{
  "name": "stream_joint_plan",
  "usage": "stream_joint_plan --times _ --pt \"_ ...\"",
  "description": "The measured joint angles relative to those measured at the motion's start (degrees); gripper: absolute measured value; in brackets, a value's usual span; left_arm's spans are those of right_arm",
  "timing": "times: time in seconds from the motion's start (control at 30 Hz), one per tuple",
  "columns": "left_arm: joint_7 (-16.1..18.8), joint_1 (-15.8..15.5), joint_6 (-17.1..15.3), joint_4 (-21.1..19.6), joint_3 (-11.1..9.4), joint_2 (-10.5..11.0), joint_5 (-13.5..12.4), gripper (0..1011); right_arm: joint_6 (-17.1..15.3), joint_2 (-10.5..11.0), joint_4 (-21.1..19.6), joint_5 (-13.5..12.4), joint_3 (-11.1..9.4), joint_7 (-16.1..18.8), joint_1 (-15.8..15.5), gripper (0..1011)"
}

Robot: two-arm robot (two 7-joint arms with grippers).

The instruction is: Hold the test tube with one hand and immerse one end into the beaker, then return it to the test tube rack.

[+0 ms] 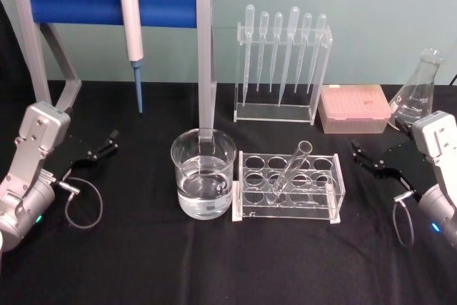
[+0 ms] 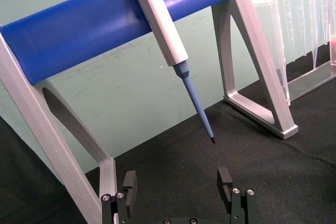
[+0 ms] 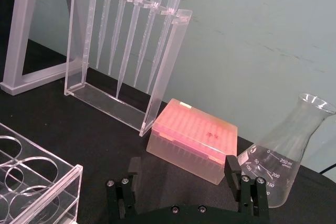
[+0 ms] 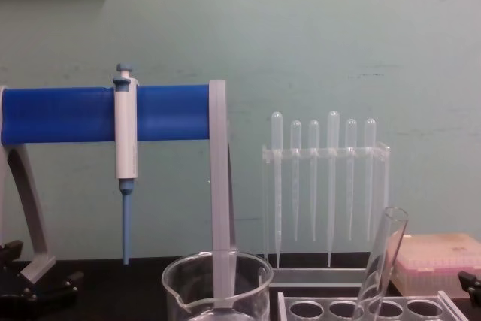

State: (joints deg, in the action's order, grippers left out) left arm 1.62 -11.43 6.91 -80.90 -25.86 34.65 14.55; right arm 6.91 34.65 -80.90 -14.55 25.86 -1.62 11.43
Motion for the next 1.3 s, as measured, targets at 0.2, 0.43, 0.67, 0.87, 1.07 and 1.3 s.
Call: stream_joint_plan --times 0.2,0.43,0.67,0.87,1.07,1.3 --pt "0.0 0.0 0.0 0.0 0.0 0.0 0.0 1000 0.0 0.0 0.0 0.0 0.0 0.0 0.0 1000" --pt "0.0 0.0 0.0 0.0 0.0 0.0 0.0 1000 0.0 0.0 0.0 0.0 0.0 0.0 0.0 1000" --pt "0.0 0.0 0.0 0.0 0.0 0.0 0.0 1000 0.0 0.0 0.0 0.0 0.0 0.0 0.0 1000" --pt "0.0 0.0 0.0 0.0 0.0 0.0 0.0 1000 0.0 0.0 0.0 0.0 0.0 0.0 0.0 1000" --pt "0.0 0.0 0.0 0.0 0.0 0.0 0.0 1000 0.0 0.0 0.0 0.0 0.0 0.0 0.0 1000" --pt "0.0 0.0 0.0 0.0 0.0 0.0 0.0 1000 0.0 0.0 0.0 0.0 0.0 0.0 0.0 1000"
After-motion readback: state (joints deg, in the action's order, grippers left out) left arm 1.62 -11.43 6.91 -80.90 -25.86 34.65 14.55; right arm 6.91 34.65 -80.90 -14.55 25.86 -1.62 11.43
